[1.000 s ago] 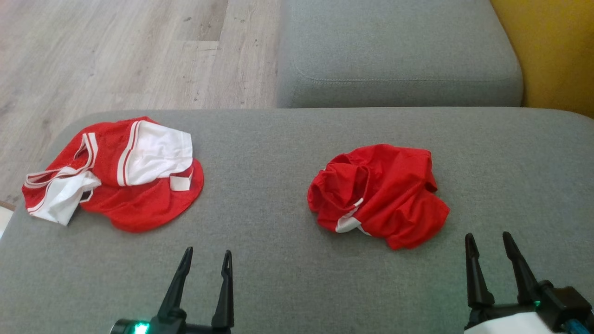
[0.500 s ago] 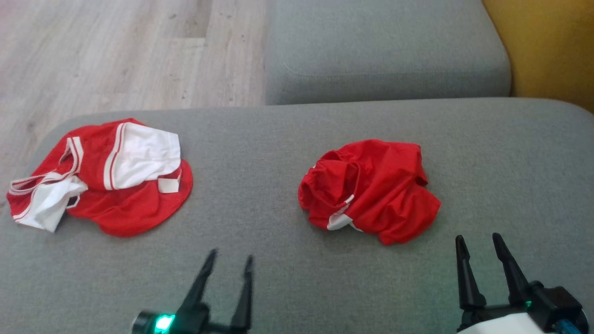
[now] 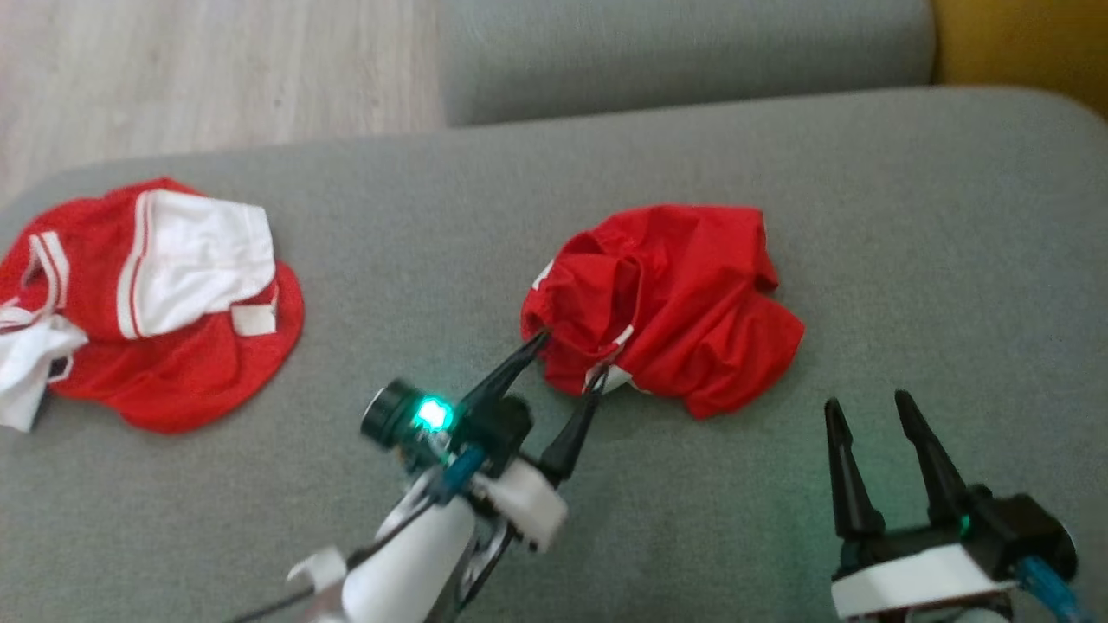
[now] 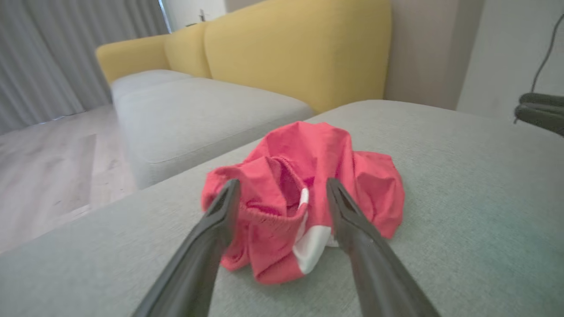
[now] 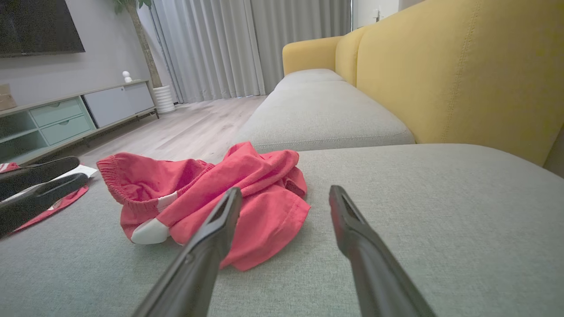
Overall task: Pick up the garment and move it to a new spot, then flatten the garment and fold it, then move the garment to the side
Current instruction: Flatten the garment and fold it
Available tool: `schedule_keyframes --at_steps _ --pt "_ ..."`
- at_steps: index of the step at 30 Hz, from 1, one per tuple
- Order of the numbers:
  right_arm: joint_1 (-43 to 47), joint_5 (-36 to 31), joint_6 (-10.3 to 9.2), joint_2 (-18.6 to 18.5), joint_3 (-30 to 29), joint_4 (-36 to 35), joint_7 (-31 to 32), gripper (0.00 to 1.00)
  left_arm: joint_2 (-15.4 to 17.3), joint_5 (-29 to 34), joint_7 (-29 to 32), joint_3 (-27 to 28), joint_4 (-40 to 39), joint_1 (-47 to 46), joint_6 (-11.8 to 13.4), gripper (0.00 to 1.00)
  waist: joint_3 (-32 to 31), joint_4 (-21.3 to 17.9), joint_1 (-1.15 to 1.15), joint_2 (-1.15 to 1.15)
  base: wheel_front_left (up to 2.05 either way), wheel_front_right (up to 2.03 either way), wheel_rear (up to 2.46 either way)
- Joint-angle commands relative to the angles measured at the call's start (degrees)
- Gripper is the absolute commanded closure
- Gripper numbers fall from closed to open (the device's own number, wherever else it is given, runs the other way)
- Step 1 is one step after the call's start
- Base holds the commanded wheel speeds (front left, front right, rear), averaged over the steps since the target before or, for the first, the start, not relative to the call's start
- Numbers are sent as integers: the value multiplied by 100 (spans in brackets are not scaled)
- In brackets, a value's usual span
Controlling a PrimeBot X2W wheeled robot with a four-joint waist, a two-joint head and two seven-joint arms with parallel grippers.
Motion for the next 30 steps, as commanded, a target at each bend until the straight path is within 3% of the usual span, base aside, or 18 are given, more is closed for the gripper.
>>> schedule_keyframes --at_steps 1,11,16,30 --pt "-294 -18 42 -101 173 -186 -37 0 -7 -103 17 81 -99 -359 -18 0 203 -124 -2 0 0 0 0" --pt "-591 46 42 -201 229 -136 -37 0 -7 -1118 496 -909 866 -1495 -19 0 643 -463 -2 0 0 0 0" --pt "-618 53 42 -210 189 -133 -37 0 -7 -1388 564 -1095 1349 -1769 166 0 665 -547 -2 0 0 0 0" --pt "-527 49 42 -150 104 -148 -37 0 -7 -1979 77 -1219 1913 -1992 282 0 584 -548 -2 0 0 0 0"
